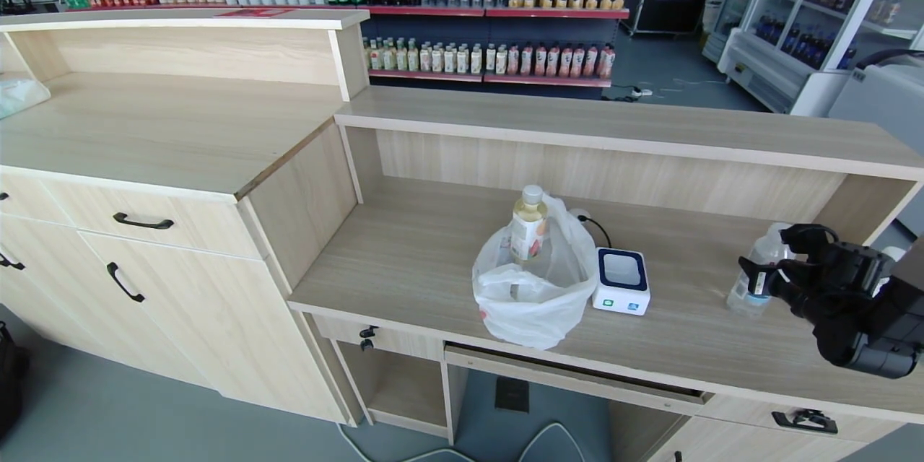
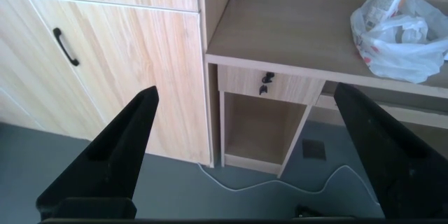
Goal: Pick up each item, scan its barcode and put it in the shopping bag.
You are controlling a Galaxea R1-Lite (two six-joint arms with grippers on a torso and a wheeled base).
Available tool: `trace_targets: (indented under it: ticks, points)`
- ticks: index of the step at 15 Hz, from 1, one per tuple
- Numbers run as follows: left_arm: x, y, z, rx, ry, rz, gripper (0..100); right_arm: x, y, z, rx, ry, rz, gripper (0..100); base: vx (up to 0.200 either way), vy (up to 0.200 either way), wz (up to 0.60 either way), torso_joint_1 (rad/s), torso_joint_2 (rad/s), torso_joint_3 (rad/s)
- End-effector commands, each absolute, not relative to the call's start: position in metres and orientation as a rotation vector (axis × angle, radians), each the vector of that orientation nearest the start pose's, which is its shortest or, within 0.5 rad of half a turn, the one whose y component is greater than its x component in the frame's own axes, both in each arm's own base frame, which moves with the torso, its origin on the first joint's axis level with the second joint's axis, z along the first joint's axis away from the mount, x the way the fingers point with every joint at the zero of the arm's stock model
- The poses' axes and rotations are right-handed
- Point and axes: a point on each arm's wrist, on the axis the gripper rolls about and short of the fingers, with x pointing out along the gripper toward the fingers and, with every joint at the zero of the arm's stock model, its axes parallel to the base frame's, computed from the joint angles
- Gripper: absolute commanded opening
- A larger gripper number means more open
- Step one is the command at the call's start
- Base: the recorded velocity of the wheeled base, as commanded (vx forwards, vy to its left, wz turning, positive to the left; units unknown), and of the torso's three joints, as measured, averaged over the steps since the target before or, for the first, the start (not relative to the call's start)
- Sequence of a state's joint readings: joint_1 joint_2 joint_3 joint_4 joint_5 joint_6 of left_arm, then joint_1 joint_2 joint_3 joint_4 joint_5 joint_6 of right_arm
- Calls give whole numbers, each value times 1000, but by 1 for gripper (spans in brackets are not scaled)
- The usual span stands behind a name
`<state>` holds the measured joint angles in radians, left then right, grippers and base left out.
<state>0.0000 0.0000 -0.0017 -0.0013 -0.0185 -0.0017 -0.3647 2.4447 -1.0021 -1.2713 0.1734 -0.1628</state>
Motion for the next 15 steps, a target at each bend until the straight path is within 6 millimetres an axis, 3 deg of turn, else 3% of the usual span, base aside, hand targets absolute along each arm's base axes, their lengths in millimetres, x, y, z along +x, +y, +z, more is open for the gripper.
trace_targets:
  ticks: [1, 4, 6, 8, 12, 15]
  points:
    - [-23, 0, 76, -2, -3, -18, 100, 400, -140, 42, -114, 137, -164, 0, 0, 0, 0, 0, 0, 0]
    - [-23, 0, 76, -2, -3, -18, 100, 383, -117, 95, 14, 144, -129, 0, 0, 0, 0, 0, 0, 0]
    - [-23, 0, 76, -2, -3, -18, 100, 358, -94, 144, 150, 193, -102, 0, 0, 0, 0, 0, 0, 0]
    - [-23, 0, 76, -2, -3, -18, 100, 318, -59, 192, 277, 259, -34, 0, 0, 0, 0, 0, 0, 0]
    - [-23, 0, 76, -3, -3, -18, 100, 263, 2, 248, 376, 251, 163, 0, 0, 0, 0, 0, 0, 0]
    - [-23, 0, 76, -3, -3, -18, 100, 230, 34, 276, 419, 198, 361, 0, 0, 0, 0, 0, 0, 0]
